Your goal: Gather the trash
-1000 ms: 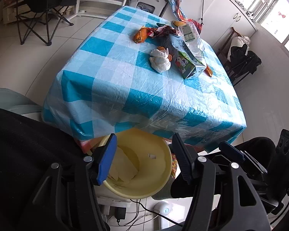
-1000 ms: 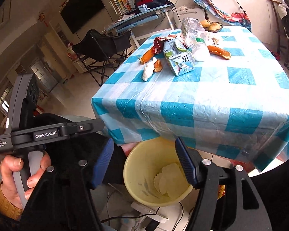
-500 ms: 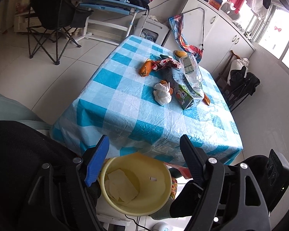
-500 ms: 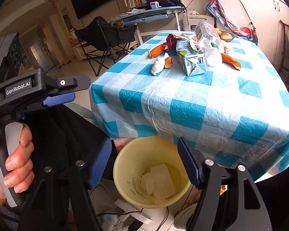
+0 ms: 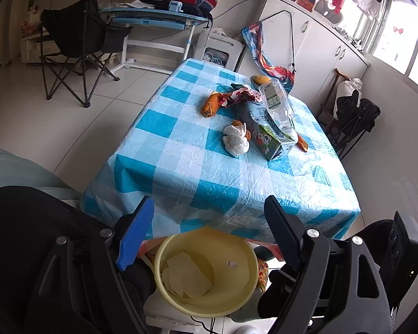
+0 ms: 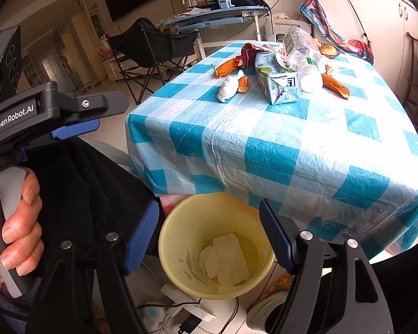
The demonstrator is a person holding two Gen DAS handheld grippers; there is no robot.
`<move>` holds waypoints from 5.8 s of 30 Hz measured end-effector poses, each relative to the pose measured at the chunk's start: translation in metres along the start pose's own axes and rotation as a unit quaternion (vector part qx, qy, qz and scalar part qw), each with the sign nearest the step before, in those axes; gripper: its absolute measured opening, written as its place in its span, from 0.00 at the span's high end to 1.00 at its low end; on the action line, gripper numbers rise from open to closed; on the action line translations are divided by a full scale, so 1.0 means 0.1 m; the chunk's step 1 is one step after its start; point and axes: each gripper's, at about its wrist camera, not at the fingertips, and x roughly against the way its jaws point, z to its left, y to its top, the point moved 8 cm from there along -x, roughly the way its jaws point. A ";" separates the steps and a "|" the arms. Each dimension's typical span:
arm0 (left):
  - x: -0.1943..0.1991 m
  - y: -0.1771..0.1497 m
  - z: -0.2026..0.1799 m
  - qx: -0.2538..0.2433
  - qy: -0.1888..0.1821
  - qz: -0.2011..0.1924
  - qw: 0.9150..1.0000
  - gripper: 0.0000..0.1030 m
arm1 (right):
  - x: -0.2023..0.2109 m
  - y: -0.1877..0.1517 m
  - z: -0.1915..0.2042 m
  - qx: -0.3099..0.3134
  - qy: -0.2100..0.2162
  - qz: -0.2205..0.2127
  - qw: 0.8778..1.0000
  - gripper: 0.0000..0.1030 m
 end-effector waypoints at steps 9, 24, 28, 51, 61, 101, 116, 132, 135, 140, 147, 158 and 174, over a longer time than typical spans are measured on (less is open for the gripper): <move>-0.01 -0.01 0.00 0.000 0.001 0.002 1.000 0.23 | -0.03 -0.01 0.02 0.005 -0.003 0.006 1.000 0.28; -0.05 -0.03 -0.01 -0.002 0.003 0.006 1.000 0.22 | -0.06 -0.03 0.03 0.008 -0.006 0.013 1.000 0.28; -0.05 -0.03 -0.01 -0.002 0.003 0.006 1.000 0.21 | -0.06 -0.03 0.03 0.009 -0.006 0.014 1.000 0.28; -0.09 -0.05 -0.02 -0.005 0.005 0.011 1.000 0.18 | -0.06 -0.03 0.03 0.010 -0.007 0.015 1.000 0.26; -0.10 -0.08 0.00 -0.006 0.007 0.012 1.000 0.18 | -0.07 -0.03 0.03 0.011 -0.008 0.014 1.000 0.26; -1.56 0.67 -0.42 -0.083 0.037 0.102 0.991 0.80 | -0.18 0.78 -0.72 -0.037 -0.045 -0.046 0.997 0.25; -1.26 0.75 -0.11 0.035 -0.029 0.093 0.995 0.80 | -0.88 1.32 -0.85 -0.054 -0.066 -0.041 0.995 0.26; -1.02 0.85 -0.18 0.008 -0.024 0.057 0.998 0.79 | -0.31 1.14 -0.77 -0.120 0.021 -0.072 0.990 0.41; -0.93 0.82 -0.20 -0.004 -0.020 0.048 0.999 0.79 | -0.20 1.09 -0.70 -0.112 0.026 -0.074 0.991 0.41; -0.79 0.75 -0.18 -0.013 -0.017 0.041 0.999 0.79 | 0.00 0.97 -0.52 -0.091 0.035 -0.077 0.992 0.42; -0.63 0.63 -0.15 -0.019 -0.015 0.038 0.999 0.79 | 0.24 0.76 -0.18 -0.048 0.059 -0.069 0.995 0.42; -0.43 0.34 -0.11 -0.033 -0.007 0.045 0.998 0.79 | -0.13 0.16 0.10 -0.002 0.067 0.025 0.997 0.42; -0.49 -0.37 -0.12 -0.065 0.000 0.158 0.985 0.56 | 0.06 0.14 -0.21 -0.036 -0.007 -0.016 0.999 0.29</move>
